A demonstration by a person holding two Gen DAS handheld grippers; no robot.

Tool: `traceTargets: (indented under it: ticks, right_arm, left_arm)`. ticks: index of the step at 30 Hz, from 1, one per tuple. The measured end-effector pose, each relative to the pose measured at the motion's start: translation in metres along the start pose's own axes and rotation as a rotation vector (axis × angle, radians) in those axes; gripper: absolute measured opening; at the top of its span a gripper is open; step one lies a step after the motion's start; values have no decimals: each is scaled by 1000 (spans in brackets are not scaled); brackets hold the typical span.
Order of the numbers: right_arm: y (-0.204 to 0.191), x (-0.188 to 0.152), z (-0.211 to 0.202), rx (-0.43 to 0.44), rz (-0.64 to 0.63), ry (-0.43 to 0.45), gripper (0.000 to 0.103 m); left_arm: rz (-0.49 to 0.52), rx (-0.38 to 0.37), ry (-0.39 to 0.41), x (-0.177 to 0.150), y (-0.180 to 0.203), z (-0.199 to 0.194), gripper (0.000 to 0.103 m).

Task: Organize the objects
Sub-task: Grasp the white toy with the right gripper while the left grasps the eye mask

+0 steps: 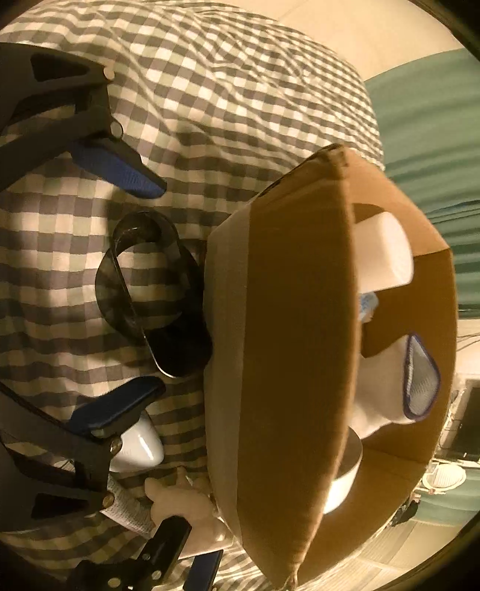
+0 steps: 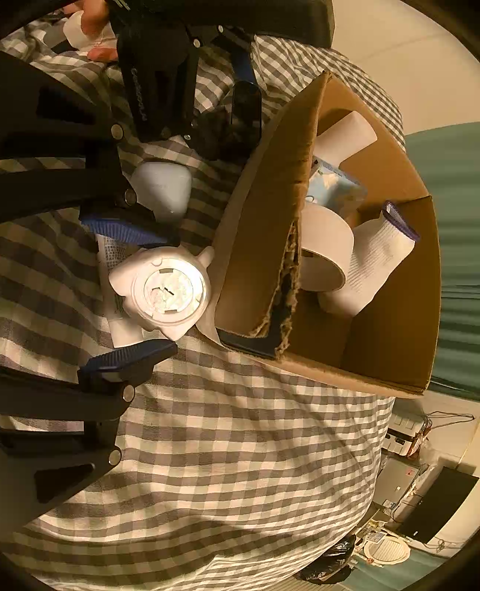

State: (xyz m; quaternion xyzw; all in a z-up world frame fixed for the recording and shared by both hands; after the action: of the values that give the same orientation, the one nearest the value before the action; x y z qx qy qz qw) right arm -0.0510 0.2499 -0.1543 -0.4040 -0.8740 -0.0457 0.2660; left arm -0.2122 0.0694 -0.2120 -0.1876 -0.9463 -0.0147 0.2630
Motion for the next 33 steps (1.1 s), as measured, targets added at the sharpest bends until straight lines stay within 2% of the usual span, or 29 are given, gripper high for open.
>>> traceTargets:
  ticks: [2, 3, 14, 21, 28, 30, 33]
  right_arm:
    - [-1, 0, 0, 0, 0, 0, 50]
    - [-1, 0, 0, -1, 0, 0, 50]
    - [-4, -1, 0, 32, 8, -3, 50]
    - [-13, -1, -7, 25, -24, 20, 49]
    - [-12, 3, -25, 31, -40, 58, 49]
    - [-15, -6, -32, 34, -46, 64, 49]
    - [-16, -9, -40, 29, -58, 72, 49]
  left_arm:
    - [-4, -14, -14, -1, 0, 5, 78]
    - [-6, -20, -21, -1, -1, 6, 75]
    - [43, -51, -17, -9, 3, -9, 75]
    - [60, -47, -52, -18, -3, -22, 75]
    - [66, -48, -31, -25, -18, -51, 75]
    - [79, -52, -29, -28, -20, -59, 75]
    - [97, -53, -16, -36, -4, -72, 75]
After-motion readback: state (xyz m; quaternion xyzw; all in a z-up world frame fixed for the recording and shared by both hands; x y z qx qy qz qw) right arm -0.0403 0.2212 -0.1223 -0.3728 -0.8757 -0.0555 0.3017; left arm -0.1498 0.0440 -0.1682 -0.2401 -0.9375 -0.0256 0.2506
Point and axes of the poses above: each gripper's, at about its wrist camera, not at the fingertips, and z roughly the way its jaws point, y to its right, x to its top, the point moved 1 cm from there along z, roughly the way its jaws point, and after that the axes turned 1 degree about -z, right-handed, at the moved point
